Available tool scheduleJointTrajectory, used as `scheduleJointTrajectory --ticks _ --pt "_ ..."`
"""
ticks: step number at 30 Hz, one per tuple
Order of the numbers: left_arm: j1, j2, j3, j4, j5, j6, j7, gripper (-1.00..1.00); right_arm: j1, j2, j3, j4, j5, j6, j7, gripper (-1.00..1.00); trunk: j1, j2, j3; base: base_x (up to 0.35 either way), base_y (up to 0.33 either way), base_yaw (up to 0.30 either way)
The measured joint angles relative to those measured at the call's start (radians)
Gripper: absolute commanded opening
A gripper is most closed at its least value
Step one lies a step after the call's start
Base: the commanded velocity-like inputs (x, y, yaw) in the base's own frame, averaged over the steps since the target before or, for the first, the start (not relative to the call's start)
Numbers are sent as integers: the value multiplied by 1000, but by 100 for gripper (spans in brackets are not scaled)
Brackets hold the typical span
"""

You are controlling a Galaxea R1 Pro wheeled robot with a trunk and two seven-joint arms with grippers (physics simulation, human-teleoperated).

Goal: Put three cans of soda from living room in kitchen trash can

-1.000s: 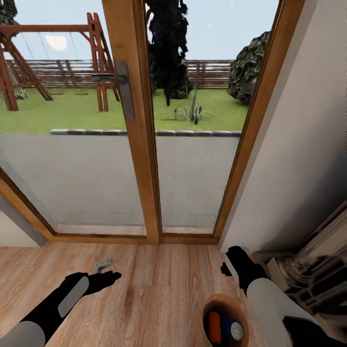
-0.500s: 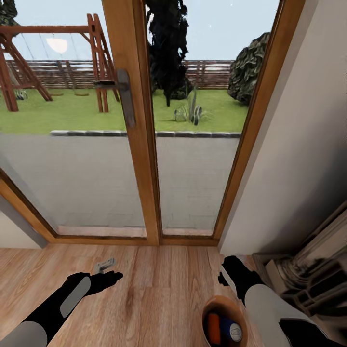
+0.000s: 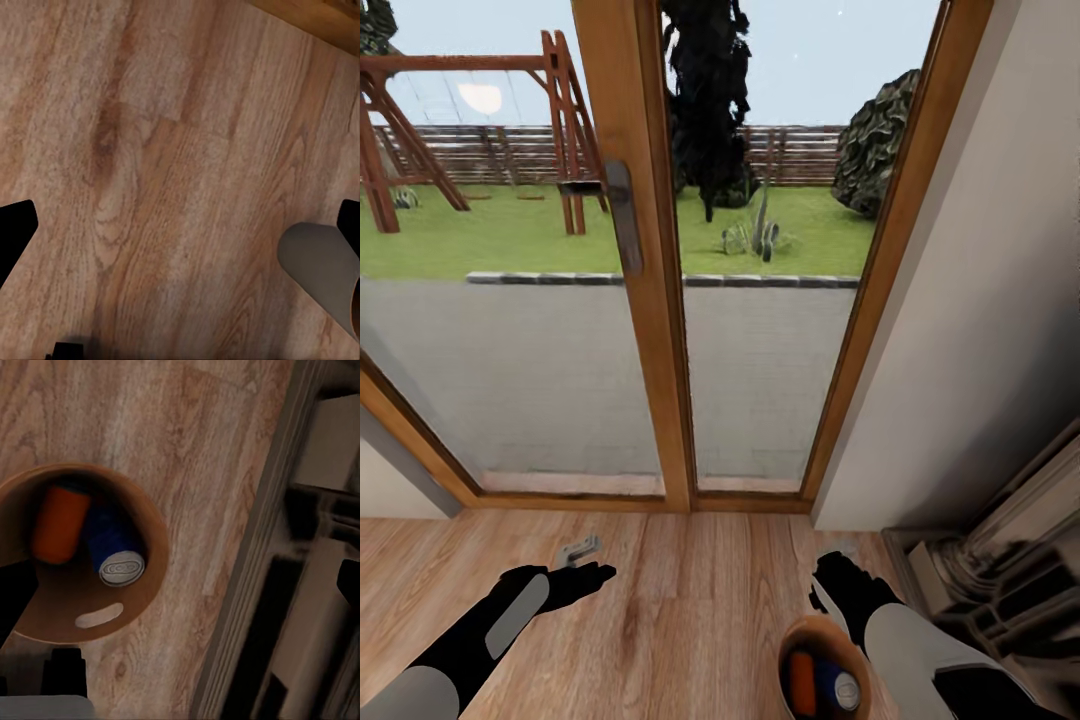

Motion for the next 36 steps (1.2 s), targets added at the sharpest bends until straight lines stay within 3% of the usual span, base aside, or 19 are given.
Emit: scheduleJointTrajectory --ticks 36 --pt "0 -7 0 21 0 0 0 100 41 -8 6 17 -7 -7 -1 100 -138 252 113 0 0 0"
